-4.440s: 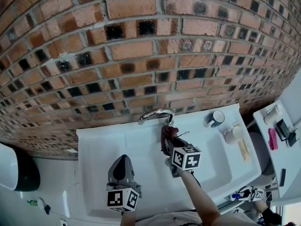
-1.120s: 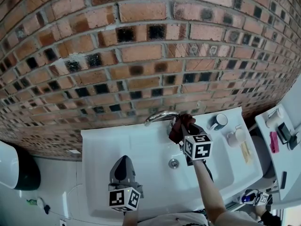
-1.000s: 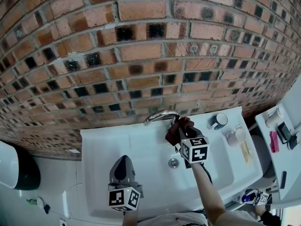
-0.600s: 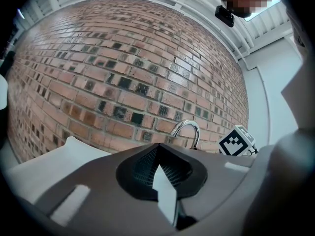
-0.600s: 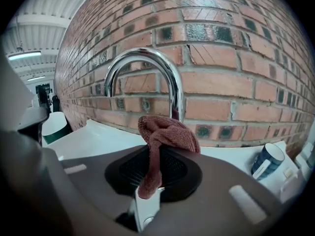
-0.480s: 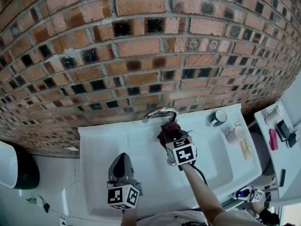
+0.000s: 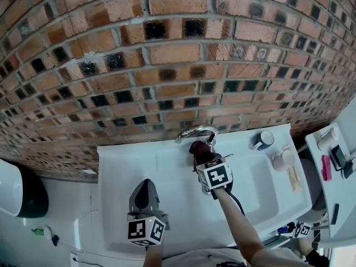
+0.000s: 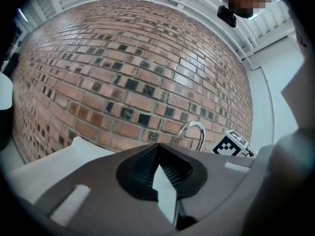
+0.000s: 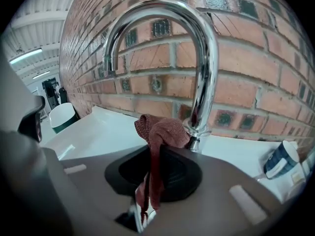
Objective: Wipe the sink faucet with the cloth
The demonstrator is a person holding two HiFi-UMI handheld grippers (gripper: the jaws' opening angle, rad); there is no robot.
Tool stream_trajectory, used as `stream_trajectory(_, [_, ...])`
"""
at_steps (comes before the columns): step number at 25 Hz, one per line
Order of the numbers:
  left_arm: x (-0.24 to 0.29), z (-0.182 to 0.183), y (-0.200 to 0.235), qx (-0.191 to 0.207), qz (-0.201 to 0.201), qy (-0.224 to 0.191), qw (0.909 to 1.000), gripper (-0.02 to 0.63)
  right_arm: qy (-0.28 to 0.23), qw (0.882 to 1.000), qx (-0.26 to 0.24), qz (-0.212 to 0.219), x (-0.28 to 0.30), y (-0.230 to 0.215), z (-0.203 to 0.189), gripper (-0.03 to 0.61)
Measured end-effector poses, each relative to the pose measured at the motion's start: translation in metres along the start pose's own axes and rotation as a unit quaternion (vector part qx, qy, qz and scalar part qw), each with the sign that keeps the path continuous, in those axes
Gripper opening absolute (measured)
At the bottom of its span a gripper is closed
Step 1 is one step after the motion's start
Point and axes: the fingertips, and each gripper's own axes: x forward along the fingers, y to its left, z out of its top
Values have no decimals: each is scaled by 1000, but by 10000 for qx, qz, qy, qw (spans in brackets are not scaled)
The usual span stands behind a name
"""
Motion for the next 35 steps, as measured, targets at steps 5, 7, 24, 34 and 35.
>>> stream_trajectory(5, [1, 1, -4, 21, -53, -32, 10000, -4, -715, 9972, 97, 197, -16, 7, 23, 43])
stream_trajectory(7, [0, 4, -7, 48, -98, -62, 9999, -3, -1157, 9928, 135, 273, -33, 12, 42, 43])
stream_trajectory(24, [-53, 74, -57, 782, -477, -1003, 9907, -5, -3776, 9201, 851, 601, -246, 72, 39, 46])
stream_trajectory(34, [-82, 89, -79, 964, -665, -1241, 9853, -5, -3845, 9173, 876, 547, -271, 86, 21, 43])
stream_trajectory(35, [-85, 90, -81, 986, -679, -1257, 9848, -5, -3843, 9176, 870, 530, -273, 87, 19, 43])
